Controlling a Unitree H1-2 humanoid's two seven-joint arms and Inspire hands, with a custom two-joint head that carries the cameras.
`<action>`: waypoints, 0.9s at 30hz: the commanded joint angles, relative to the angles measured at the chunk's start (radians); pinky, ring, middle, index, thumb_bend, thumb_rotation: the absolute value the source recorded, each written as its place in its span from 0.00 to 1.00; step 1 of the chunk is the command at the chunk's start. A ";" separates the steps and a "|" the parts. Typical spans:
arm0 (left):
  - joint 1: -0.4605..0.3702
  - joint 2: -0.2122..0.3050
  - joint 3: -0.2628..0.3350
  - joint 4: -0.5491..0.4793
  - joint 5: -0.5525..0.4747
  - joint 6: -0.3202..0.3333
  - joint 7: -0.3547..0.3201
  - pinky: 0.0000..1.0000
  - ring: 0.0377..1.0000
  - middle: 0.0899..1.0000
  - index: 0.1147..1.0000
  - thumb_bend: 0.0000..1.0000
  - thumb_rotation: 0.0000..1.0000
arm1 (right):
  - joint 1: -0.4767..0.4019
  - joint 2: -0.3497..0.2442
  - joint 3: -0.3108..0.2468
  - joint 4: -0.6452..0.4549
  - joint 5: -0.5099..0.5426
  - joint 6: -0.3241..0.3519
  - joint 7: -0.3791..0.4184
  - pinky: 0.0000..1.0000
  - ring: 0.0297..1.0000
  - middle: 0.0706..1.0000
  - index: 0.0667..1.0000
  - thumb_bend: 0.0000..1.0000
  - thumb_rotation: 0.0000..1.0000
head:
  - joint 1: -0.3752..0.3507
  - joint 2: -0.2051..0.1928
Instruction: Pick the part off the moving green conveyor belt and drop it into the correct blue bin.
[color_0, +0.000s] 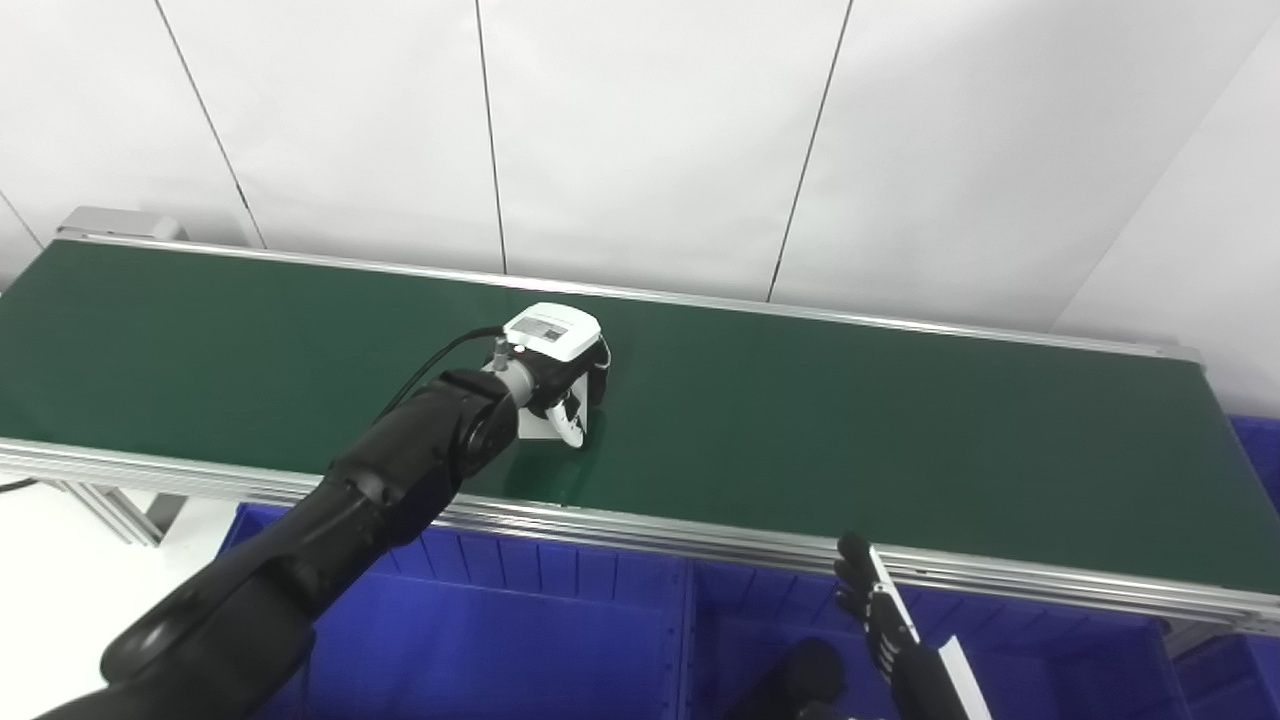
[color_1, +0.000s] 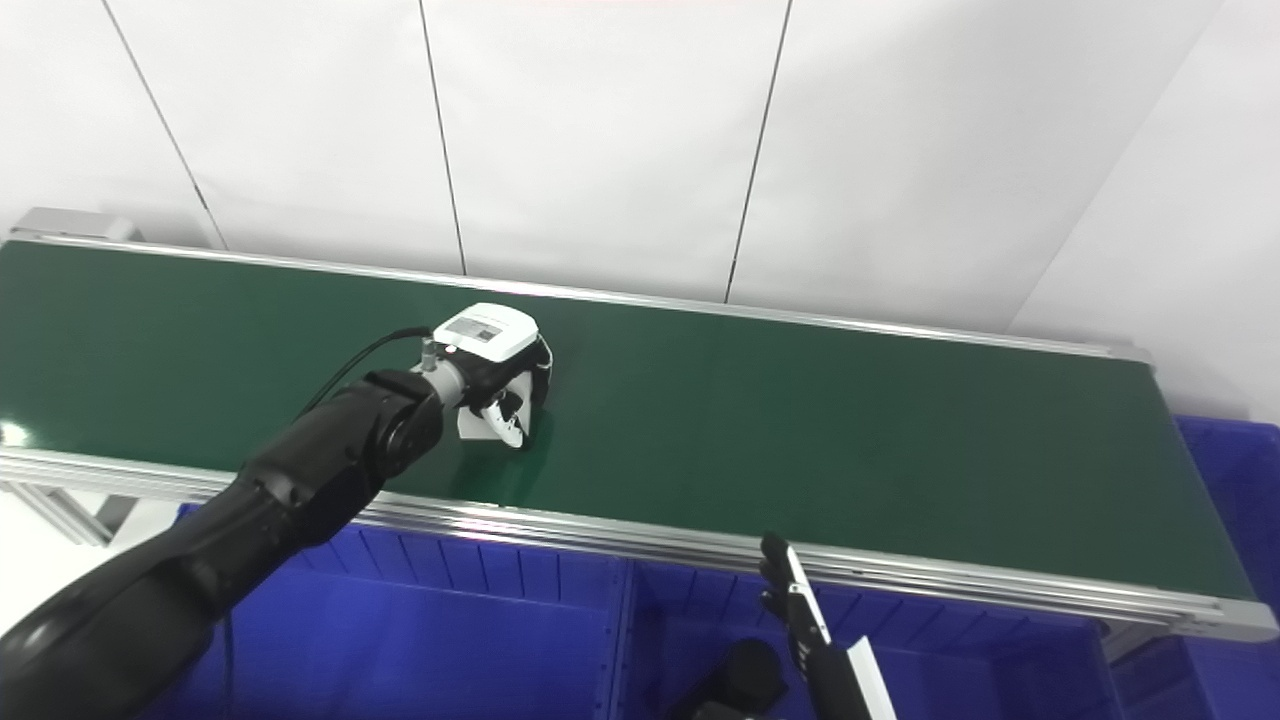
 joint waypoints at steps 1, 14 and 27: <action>-0.014 0.042 0.007 0.009 0.018 0.090 -0.067 0.55 0.61 0.55 0.44 0.51 0.02 | -0.003 0.000 -0.009 -0.031 0.014 -0.037 -0.007 0.92 0.97 0.98 1.00 0.99 0.64 | 0.000 0.001; 0.119 0.033 0.248 -0.280 -0.182 0.060 0.118 0.41 0.46 0.46 0.41 0.52 0.00 | -0.015 0.006 -0.012 -0.017 0.004 -0.032 -0.006 0.91 0.96 0.98 1.00 0.99 0.64 | -0.043 0.003; 0.297 0.005 0.421 -0.686 -0.363 0.044 0.131 0.34 0.37 0.44 0.44 0.50 0.00 | -0.030 0.020 -0.002 -0.012 -0.012 -0.018 -0.006 0.92 0.96 0.97 1.00 1.00 0.63 | -0.090 0.013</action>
